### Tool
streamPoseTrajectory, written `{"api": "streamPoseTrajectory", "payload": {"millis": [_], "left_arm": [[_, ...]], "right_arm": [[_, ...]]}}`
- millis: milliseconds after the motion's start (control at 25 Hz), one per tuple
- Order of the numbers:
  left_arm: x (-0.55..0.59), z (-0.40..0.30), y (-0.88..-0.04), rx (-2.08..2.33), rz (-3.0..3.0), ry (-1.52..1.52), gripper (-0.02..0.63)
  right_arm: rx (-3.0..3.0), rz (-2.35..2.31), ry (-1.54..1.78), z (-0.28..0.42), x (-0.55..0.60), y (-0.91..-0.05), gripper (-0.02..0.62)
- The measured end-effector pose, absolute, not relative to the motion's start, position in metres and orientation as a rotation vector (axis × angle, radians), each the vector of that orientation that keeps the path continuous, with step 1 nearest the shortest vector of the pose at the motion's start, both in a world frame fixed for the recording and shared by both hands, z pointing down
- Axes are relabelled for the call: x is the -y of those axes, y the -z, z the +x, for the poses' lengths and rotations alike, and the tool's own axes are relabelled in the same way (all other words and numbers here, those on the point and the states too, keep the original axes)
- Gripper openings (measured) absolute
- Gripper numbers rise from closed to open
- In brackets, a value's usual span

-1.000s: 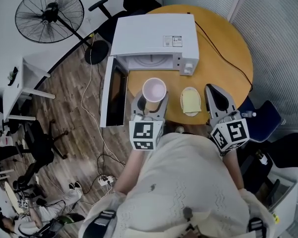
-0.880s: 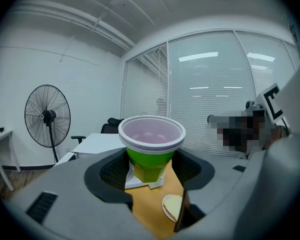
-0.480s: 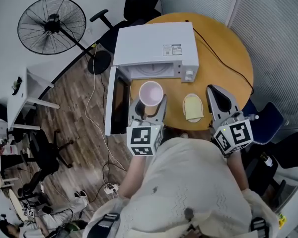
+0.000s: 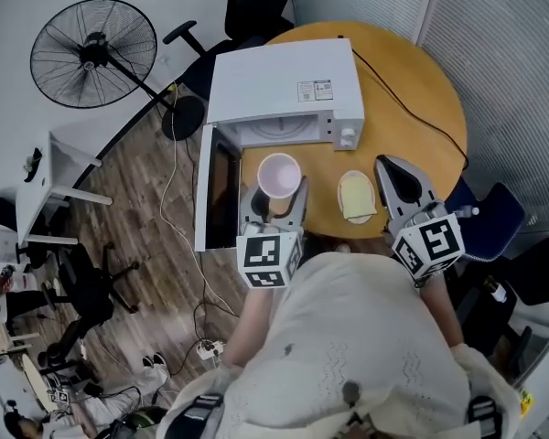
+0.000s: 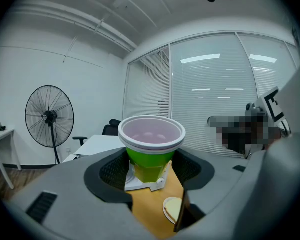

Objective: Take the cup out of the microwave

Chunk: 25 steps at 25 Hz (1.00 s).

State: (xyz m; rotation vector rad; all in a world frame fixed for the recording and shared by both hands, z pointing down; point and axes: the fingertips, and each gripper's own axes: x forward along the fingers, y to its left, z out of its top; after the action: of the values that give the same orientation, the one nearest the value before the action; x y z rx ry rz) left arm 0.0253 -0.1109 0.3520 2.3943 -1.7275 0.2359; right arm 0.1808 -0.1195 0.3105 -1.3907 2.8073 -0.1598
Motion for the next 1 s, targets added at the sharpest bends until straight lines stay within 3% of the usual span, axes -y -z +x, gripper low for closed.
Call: {"api": "streamPoseTrajectory", "payload": {"millis": [1000], "left_arm": [[0.1115,0.0339,-0.3605,1.708,2.398,-0.276,0.291]], "right_arm": [[-2.82,-1.364,0.174,0.1801,0.1198,-0.3149,0.008]]}}
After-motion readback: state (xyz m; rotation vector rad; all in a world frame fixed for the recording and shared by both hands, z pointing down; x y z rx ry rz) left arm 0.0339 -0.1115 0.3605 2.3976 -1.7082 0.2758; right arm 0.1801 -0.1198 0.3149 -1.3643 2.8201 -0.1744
